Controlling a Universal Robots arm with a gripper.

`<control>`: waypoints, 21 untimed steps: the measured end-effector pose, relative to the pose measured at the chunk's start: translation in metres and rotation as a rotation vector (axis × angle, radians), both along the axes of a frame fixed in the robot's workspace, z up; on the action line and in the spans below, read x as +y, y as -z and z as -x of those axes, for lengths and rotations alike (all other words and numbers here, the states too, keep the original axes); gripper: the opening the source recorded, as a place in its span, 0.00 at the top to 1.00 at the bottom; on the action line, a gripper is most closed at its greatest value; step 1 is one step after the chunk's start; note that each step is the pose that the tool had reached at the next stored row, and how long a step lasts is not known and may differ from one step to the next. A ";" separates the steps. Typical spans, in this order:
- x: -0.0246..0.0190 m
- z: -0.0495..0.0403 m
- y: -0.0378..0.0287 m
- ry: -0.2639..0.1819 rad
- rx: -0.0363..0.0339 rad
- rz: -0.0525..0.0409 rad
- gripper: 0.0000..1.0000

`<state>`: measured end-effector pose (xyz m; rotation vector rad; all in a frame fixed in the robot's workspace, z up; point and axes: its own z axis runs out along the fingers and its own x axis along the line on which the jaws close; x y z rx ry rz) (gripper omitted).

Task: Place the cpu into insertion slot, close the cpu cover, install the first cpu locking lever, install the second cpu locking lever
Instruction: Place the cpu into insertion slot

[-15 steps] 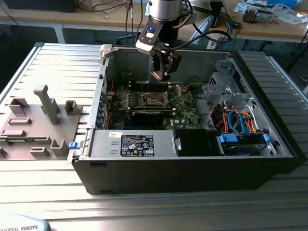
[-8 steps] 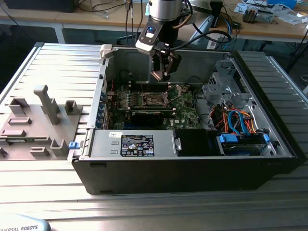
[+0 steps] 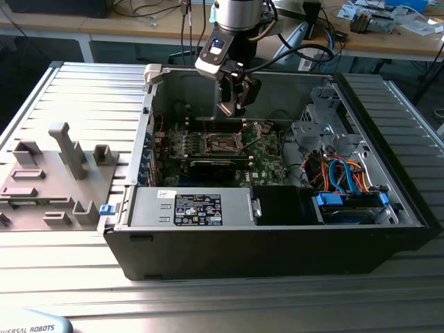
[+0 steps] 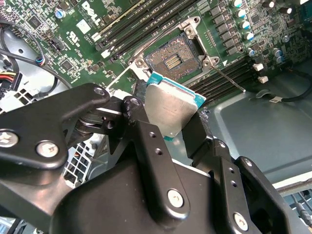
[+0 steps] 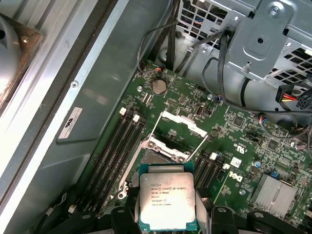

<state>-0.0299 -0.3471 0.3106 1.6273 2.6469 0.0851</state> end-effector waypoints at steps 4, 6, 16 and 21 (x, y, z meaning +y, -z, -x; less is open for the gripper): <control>0.0000 0.0000 0.0001 0.003 0.0000 -0.0001 0.46; 0.0000 0.0000 0.0001 0.005 0.0000 0.0000 0.46; 0.0000 0.0000 0.0006 0.032 0.0000 0.0000 0.46; 0.0000 0.0000 0.0006 0.035 0.0000 0.0000 0.46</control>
